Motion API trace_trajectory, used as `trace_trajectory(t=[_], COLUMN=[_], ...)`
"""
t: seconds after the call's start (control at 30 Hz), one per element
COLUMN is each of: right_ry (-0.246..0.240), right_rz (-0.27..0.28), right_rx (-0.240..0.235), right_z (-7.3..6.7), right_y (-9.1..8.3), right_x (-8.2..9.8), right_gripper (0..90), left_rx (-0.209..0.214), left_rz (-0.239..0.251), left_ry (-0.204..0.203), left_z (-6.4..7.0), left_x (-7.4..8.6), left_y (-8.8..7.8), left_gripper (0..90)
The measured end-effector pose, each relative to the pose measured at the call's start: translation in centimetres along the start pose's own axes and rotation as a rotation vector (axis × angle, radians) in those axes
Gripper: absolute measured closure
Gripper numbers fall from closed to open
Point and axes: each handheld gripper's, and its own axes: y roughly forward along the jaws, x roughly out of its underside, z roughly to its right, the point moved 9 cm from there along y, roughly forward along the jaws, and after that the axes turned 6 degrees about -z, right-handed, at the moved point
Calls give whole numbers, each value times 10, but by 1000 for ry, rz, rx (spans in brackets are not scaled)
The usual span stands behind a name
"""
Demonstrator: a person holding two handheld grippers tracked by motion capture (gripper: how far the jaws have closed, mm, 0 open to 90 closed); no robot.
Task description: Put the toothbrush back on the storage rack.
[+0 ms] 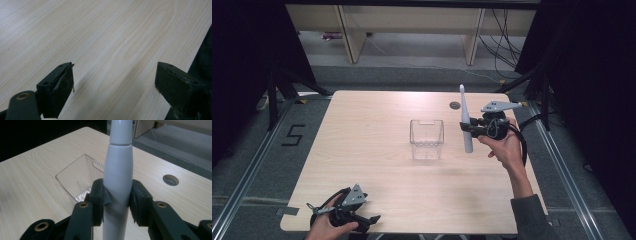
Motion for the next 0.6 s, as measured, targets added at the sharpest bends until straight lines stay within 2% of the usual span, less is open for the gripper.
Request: trace_trajectory(t=[0.07, 0.1, 0.13, 0.3, 0.4, 0.47, 0.5, 0.53, 0.6], right_ry=[13, 13, -11, 0, -9, 7, -13, -13, 4], right_rz=[-9, 1, 1, 14, 27, 41, 39, 39, 43], right_rx=[-9, -15, -15, -56, -58, -73, -79, -79, -100], right_z=[-3, -5, -4, -12, -15, -20, -22, -22, -27], right_y=[0, 2, 2, 7, 8, 10, 11, 11, 12], right_x=[-1, -6, -8, -19, -26, -31, -34, -34, -39], right_gripper=[669, 669, 670, 670, 670, 670, 670, 670, 670], left_rx=[1, 0, 0, 0, 1, 2, 0, 0, 3], left_rz=[1, 1, 4, 0, 3, 1, -2, -2, -1], left_ry=[-6, 2, -10, -7, -9, -5, -5, -5, -8], left_z=[0, 1, 1, 0, 1, 0, 0, 0, 1], left_x=[0, 0, 0, 0, 0, 0, 1, 1, 1], left_y=[0, 0, 1, 0, 0, 0, 1, 1, 1], left_gripper=[149, 149, 149, 149, 149, 149, 149, 149, 149])
